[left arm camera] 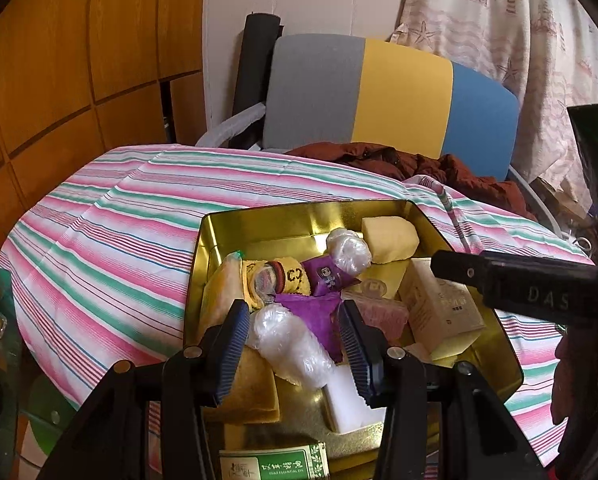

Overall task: Organize objects
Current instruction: 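Carry both items over the gold tray and open both tools to release them, then move both tools back toward the cracker packet and knit roll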

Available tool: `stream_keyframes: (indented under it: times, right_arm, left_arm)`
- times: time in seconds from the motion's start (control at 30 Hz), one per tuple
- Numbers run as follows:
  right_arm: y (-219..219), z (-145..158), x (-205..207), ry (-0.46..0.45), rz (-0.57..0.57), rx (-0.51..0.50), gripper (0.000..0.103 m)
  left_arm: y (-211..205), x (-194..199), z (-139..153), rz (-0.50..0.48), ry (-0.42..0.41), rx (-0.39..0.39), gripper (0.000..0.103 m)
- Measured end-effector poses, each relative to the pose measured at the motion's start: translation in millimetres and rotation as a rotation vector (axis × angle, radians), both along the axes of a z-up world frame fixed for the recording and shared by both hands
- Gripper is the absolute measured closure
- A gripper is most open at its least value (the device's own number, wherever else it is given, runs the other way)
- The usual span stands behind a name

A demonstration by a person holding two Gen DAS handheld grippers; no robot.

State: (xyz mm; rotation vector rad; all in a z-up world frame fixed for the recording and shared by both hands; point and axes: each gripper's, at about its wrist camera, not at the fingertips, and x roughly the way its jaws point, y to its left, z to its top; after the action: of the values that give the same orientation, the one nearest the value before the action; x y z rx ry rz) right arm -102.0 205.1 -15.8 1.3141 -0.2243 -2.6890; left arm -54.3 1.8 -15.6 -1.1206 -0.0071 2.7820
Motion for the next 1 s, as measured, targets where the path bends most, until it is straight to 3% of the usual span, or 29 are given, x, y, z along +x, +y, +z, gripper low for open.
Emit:
stream_keyframes:
  times: [1.0]
  right_arm:
    - [50,3,70,0.039,-0.14,0.001,0.03]
  left_arm:
    - [42,36,14,-0.132,0.042,-0.062,0.056]
